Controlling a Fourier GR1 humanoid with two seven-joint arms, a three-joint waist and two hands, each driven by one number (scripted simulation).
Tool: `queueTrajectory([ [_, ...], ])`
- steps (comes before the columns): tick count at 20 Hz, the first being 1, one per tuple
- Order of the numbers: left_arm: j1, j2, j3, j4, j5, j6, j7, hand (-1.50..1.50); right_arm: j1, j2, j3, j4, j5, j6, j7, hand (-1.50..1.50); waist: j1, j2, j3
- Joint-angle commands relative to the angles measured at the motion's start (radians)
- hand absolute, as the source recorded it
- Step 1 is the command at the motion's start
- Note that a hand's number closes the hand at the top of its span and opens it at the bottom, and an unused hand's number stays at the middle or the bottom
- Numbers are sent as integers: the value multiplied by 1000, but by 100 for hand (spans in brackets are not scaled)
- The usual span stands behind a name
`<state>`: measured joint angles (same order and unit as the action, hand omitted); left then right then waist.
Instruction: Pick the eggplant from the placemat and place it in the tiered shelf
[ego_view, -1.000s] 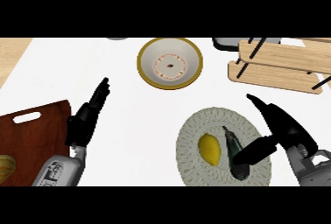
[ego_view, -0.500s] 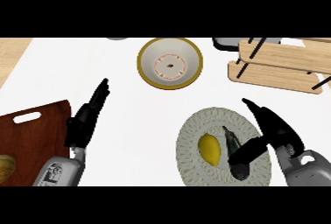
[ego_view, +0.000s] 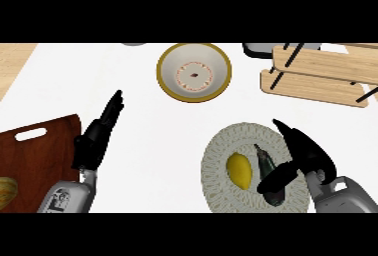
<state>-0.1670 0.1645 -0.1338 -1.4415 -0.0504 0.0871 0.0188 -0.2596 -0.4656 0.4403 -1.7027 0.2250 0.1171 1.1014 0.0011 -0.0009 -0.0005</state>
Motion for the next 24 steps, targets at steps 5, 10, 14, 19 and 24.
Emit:
queueTrajectory([
  [5,-15,-13,20,19,-10,-30,3,0,-56,62,-55,117,45,95,54,-150,1,1,0],
  [10,-45,-34,31,0,-33,-10,44,0,14,77,-78,124,98,90,-13,-150,-1,1,0],
  [14,-5,-4,66,16,-10,-63,-16,0,135,106,-24,33,163,63,-3,-150,-4,0,0],
  [19,60,-32,39,-52,-36,-55,-16,0,106,110,-112,181,159,97,-136,-150,0,1,0],
  [24,-21,-75,37,-4,-85,-30,11,0,106,183,-112,130,209,142,-84,-150,-3,1,0],
])
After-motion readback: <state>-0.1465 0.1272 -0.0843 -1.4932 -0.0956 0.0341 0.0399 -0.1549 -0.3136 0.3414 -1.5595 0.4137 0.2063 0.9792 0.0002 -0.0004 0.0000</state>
